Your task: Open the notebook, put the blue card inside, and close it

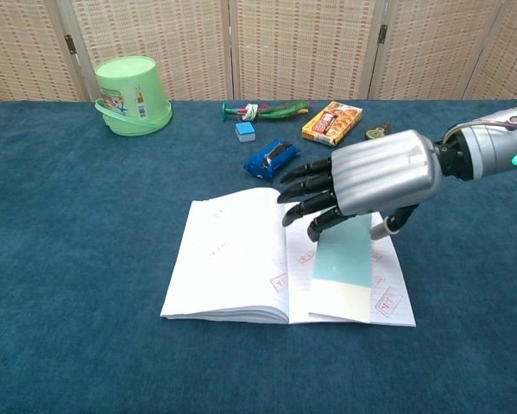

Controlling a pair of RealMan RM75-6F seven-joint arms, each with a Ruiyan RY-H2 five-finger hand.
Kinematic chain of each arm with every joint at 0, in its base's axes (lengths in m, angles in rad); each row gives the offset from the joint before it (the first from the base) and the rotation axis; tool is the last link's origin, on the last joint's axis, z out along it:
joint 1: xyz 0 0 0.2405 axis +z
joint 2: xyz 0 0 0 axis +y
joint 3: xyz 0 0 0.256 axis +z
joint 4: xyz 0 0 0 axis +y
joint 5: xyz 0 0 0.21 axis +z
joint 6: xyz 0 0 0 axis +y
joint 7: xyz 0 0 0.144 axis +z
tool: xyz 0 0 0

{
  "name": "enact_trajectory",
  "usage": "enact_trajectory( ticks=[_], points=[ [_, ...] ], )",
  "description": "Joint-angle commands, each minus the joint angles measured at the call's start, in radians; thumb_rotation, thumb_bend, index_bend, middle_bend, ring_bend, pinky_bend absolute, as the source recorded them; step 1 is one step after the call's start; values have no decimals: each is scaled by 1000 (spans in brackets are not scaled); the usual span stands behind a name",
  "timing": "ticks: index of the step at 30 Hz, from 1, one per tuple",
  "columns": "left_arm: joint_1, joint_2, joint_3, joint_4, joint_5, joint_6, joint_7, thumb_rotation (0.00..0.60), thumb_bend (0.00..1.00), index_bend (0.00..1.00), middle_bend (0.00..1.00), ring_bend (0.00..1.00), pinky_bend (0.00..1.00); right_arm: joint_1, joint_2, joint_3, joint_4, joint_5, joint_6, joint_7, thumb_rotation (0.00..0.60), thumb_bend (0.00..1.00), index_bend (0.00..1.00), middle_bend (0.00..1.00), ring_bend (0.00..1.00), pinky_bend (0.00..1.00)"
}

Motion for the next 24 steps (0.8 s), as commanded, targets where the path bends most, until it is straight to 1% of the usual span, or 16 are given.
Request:
enact_trajectory(
  ticks=[1,12,24],
  points=[
    [0,0,0,0,0,-1,0,600,167,140,59,181,217,11,-15,-10,20,11,-13,-3,600,146,403,96,0,0],
    [-1,0,-3,-4,-3,-1,5,600,167,140,59,181,217,34,-42,-32,53,43,-20,-2,600,111,383,73,0,0],
    [-2,-4,-3,-5,-8,-7,13,600,168,140,59,181,216,36,-60,-83,73,38,22,-7,600,111,382,73,0,0]
  ],
)
